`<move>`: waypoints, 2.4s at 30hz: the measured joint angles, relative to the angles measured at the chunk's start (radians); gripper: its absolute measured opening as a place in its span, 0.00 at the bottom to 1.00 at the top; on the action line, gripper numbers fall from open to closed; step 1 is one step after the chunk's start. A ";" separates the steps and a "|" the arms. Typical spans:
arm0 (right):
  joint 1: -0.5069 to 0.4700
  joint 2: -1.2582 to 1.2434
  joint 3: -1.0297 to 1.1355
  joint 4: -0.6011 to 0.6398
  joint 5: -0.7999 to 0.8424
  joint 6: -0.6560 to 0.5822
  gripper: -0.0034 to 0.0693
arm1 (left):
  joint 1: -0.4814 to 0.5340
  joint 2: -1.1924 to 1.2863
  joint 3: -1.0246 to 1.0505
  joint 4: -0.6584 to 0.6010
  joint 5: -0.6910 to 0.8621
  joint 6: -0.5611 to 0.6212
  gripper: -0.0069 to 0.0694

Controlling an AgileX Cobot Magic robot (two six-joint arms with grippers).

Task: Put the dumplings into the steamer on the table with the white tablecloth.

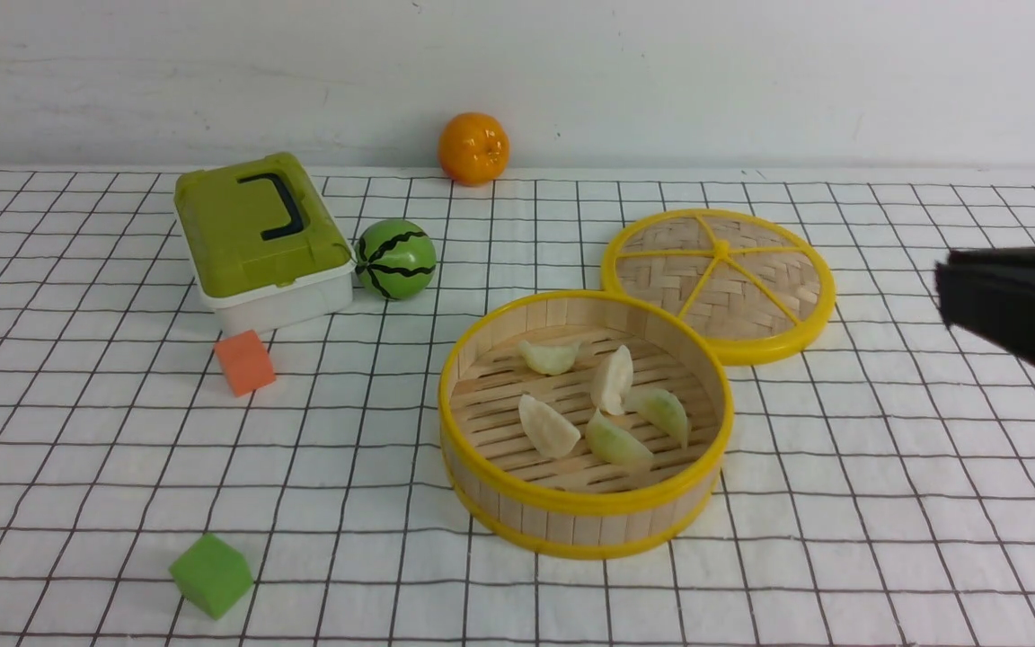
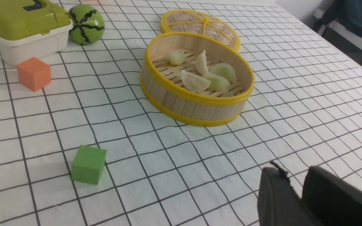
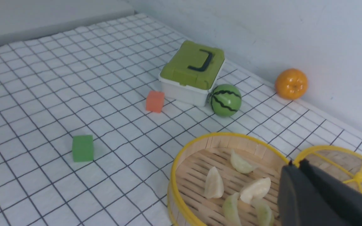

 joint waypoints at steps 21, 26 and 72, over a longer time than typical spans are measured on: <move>0.000 -0.134 0.088 0.008 0.009 -0.003 0.03 | 0.000 0.000 0.000 0.000 0.000 0.000 0.28; -0.012 -0.189 0.212 0.008 -0.142 0.041 0.02 | 0.000 0.000 0.000 0.000 0.000 0.000 0.28; -0.465 -0.724 0.833 -0.641 -0.095 0.856 0.01 | 0.000 0.000 0.000 0.002 0.000 0.000 0.34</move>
